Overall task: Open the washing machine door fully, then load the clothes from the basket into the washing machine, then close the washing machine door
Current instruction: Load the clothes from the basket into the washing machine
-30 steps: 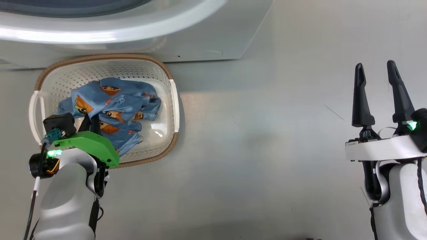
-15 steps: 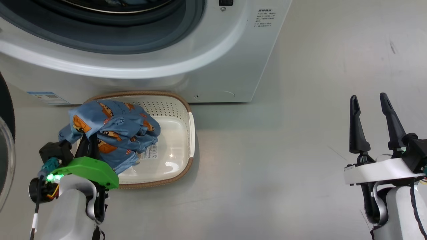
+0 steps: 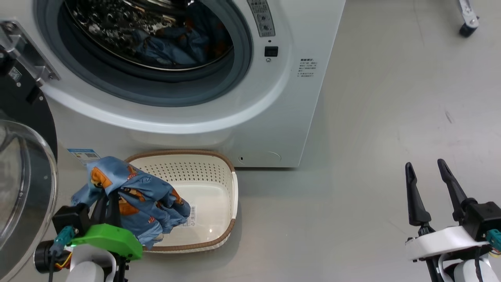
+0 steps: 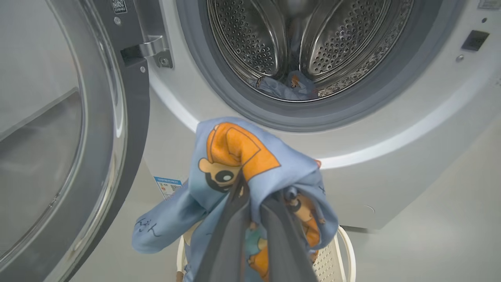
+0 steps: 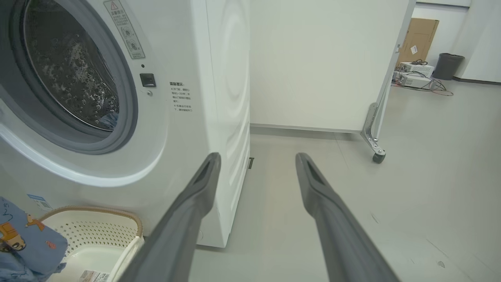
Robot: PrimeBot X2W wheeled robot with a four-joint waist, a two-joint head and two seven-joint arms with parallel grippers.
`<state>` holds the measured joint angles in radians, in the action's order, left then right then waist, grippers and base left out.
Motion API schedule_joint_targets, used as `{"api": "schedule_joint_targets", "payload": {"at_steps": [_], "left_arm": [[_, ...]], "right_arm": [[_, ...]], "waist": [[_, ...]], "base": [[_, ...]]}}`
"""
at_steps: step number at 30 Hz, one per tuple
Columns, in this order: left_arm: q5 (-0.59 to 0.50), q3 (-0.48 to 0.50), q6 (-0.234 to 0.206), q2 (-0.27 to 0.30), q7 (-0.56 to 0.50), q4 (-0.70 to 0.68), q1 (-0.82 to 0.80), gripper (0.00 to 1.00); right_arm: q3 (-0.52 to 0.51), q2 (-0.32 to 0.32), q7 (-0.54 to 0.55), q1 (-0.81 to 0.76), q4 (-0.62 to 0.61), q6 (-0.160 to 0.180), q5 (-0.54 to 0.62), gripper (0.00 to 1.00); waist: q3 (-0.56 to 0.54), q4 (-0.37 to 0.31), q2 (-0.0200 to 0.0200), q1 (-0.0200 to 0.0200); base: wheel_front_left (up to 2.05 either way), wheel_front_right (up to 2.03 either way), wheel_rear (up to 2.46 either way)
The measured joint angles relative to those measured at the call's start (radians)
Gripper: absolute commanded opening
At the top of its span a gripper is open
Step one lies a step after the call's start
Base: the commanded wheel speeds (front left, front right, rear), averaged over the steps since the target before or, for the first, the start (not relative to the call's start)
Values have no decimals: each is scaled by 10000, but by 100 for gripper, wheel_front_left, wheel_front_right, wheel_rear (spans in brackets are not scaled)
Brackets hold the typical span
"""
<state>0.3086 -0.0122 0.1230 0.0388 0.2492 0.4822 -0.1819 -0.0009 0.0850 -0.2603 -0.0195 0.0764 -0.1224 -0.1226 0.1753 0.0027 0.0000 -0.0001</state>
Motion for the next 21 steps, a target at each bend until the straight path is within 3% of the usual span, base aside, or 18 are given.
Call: {"api": "schedule_joint_targets", "payload": {"at_steps": [13,21], "left_arm": [[-401,-240,10,2,0,-1799,2023,0],[-593,-291,-4,10,0,-3106,2559,0]], "right_arm": [[169,104,0,-1089,67,0,92,100],[155,123,0,-1388,-67,0,94,100]], "waist": [[-1802,121,0,0],[-2300,107,0,0]], "base": [[0,0,0],[0,0,0]]}}
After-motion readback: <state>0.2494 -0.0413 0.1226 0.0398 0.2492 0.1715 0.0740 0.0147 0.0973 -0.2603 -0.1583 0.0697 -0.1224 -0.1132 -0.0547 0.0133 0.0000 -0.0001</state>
